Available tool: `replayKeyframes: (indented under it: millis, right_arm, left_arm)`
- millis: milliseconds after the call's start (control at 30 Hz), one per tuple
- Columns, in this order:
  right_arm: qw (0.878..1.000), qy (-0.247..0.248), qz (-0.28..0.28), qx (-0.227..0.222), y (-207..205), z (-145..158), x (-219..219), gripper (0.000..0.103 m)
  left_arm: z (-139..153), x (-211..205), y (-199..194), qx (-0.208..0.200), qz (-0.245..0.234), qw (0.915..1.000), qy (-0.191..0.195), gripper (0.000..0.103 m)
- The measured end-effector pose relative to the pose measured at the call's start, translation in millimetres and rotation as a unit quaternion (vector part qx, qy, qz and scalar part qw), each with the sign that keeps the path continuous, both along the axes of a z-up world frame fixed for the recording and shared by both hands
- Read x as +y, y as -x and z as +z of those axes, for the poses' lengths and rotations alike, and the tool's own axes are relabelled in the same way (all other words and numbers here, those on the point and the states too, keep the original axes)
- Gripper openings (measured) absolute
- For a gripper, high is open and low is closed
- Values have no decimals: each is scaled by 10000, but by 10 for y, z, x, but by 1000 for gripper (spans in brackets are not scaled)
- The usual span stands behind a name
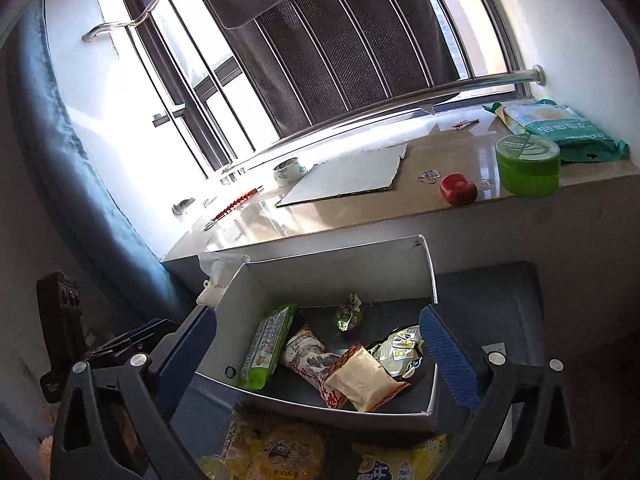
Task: Organize snacks
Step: 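Grasp the yellow chip bag with the right tool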
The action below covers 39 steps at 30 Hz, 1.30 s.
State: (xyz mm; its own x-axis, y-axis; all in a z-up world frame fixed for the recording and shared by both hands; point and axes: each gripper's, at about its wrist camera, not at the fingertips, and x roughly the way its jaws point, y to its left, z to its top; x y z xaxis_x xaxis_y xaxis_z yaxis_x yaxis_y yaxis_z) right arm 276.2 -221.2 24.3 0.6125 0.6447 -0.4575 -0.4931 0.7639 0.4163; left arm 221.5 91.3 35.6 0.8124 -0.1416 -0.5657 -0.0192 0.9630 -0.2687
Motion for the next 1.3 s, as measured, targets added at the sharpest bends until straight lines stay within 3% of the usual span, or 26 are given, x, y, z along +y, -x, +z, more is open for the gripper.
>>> replayKeyframes:
  millis: [133,267,467,667,800,867,1033,1300]
  right_arm:
    - [9985,-109,543,-28,363,11,-83,103]
    - [9966,-214,735,-307,877,-70,-261,103]
    - [9977,-43,528,-426,1459,-548,-467,103]
    - [9995,-118,173,222,1738,-1191,-573,103]
    - [9982,235,-49,557,1712,-1438,-582,103]
    - [9979,311,-219,530,1647,-1462,-610,103]
    - [9916,1028,-622,474,1239,-1416,-532,103]
    - [9823,1727,-203,701,570,-1415,-94,103]
  left_arm:
    - [111,-87,547,-364,-173,9987,-300,103]
    - [54,-201,1143,-803,-458,9955,-205,103]
    - [-292,-416,1625,-695,-474,9964,-117,103]
    - [-639,-627,1849,-568,-432,9975,-2,103]
    - [-816,-717,1847,-305,-446,9985,11,103]
    - [-874,-750,1843,-226,-489,9985,47,103]
    - [-955,-809,1837,-87,-483,9988,15,103]
    - [-962,-729,1841,-132,-475,9987,136,103]
